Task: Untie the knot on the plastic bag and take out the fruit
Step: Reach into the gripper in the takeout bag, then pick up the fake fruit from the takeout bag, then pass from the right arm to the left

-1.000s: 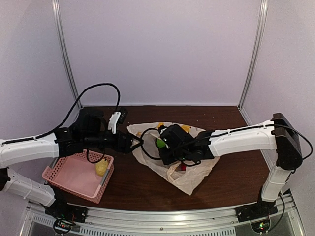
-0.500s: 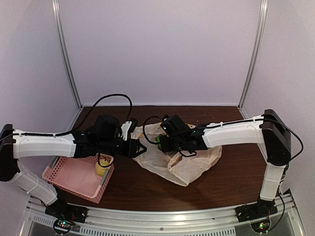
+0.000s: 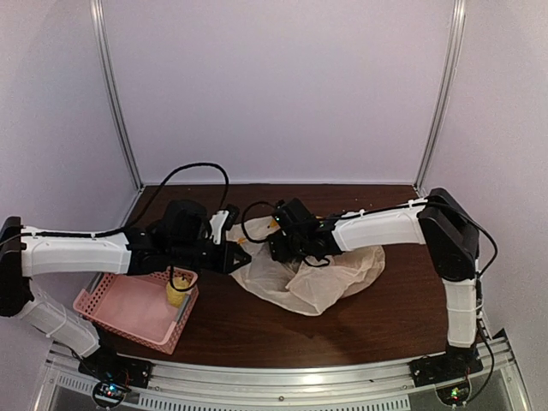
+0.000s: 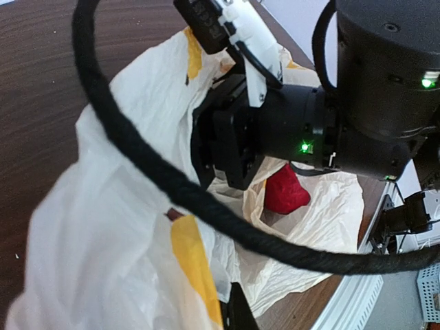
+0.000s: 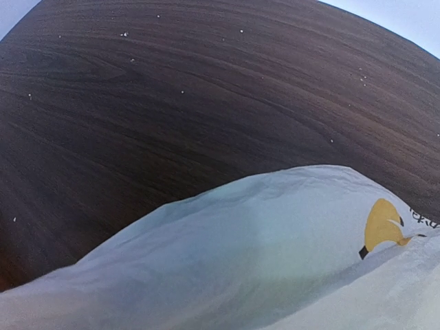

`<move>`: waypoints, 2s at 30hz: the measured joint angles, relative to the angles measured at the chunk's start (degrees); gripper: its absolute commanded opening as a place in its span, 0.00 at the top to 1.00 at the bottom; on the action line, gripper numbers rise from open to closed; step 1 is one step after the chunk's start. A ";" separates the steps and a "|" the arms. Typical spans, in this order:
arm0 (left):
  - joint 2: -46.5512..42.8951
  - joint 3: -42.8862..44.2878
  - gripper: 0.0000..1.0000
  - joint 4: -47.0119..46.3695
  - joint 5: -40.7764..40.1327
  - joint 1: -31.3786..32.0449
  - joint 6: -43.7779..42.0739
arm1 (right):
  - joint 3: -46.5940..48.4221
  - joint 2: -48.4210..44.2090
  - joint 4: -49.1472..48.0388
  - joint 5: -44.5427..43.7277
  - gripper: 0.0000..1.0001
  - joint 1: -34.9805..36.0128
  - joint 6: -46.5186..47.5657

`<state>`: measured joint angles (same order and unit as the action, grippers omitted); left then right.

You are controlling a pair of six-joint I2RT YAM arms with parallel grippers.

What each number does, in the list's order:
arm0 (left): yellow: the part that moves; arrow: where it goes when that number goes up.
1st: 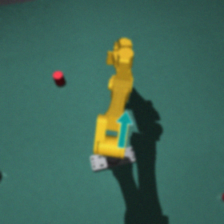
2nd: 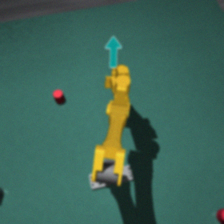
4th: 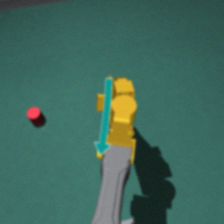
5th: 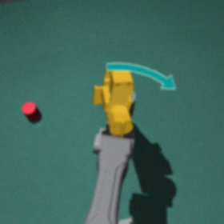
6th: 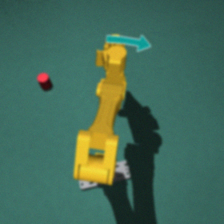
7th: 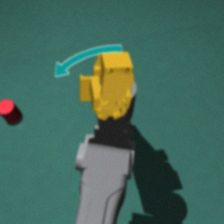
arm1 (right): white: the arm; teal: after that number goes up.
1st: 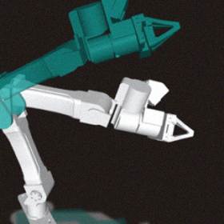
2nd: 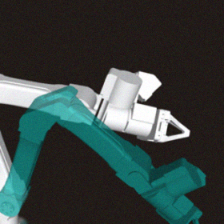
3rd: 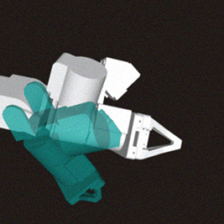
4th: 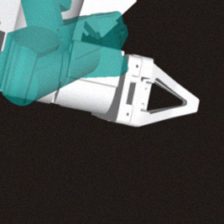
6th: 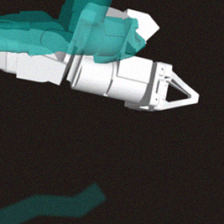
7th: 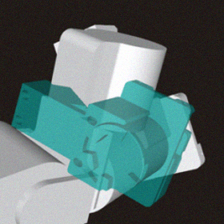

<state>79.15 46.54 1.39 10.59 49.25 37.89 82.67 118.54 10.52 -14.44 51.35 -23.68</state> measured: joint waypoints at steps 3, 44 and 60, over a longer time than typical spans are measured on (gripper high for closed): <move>-0.70 -0.04 1.00 0.17 -0.17 -0.02 -0.02 | 0.79 1.18 -0.17 0.13 0.18 -0.28 0.20; -8.13 -0.04 0.12 1.33 -5.51 -0.02 -5.42 | -34.64 -42.40 -16.87 32.46 0.34 -0.33 4.04; -22.03 0.11 0.09 -3.63 5.88 0.37 -5.79 | -33.88 -49.13 -25.49 40.85 0.32 1.90 3.80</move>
<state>57.12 46.65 -2.24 16.47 49.63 32.10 48.80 69.41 -14.96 26.41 53.25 -19.88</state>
